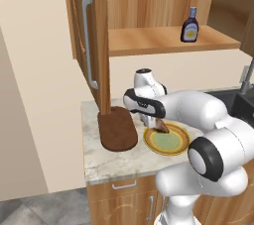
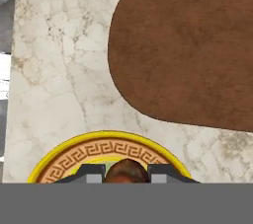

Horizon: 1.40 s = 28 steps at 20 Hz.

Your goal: Pick the chicken drumstick from the plate and place it on the cutting board. Then pick the condiment bottle from the cabinet and place it next to the cutting board.

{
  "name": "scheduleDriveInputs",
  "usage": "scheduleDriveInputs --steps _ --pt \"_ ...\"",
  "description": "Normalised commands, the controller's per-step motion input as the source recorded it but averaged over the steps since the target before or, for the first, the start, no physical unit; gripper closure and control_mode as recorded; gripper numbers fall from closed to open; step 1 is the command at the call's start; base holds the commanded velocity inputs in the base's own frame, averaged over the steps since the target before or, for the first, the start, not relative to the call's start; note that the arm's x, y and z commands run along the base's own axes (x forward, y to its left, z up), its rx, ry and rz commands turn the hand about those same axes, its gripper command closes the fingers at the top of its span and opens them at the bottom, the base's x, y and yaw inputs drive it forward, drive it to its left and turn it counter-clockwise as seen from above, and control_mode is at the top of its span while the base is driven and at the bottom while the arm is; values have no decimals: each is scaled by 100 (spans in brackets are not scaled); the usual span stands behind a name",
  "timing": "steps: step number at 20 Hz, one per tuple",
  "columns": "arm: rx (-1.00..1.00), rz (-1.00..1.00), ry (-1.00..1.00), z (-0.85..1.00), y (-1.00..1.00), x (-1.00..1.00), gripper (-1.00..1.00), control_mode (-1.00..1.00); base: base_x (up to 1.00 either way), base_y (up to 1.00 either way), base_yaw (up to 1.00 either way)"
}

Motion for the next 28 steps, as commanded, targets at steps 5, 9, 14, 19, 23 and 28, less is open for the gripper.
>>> scheduleDriveInputs --steps 5,9,14,19,23,28 --pt "1 1 0 0 31 0 100 -100 0 0 0" --pt "1 0 0 0 26 8 100 -100 0 0 0" --pt "2 0 0 0 23 15 100 -100 0 0 0" --pt "2 0 0 -7 20 25 100 -100 0 0 0" --pt "1 0 0 -13 25 18 100 -100 0 0 0" --pt "0 0 0 -9 29 13 100 -100 0 0 0"
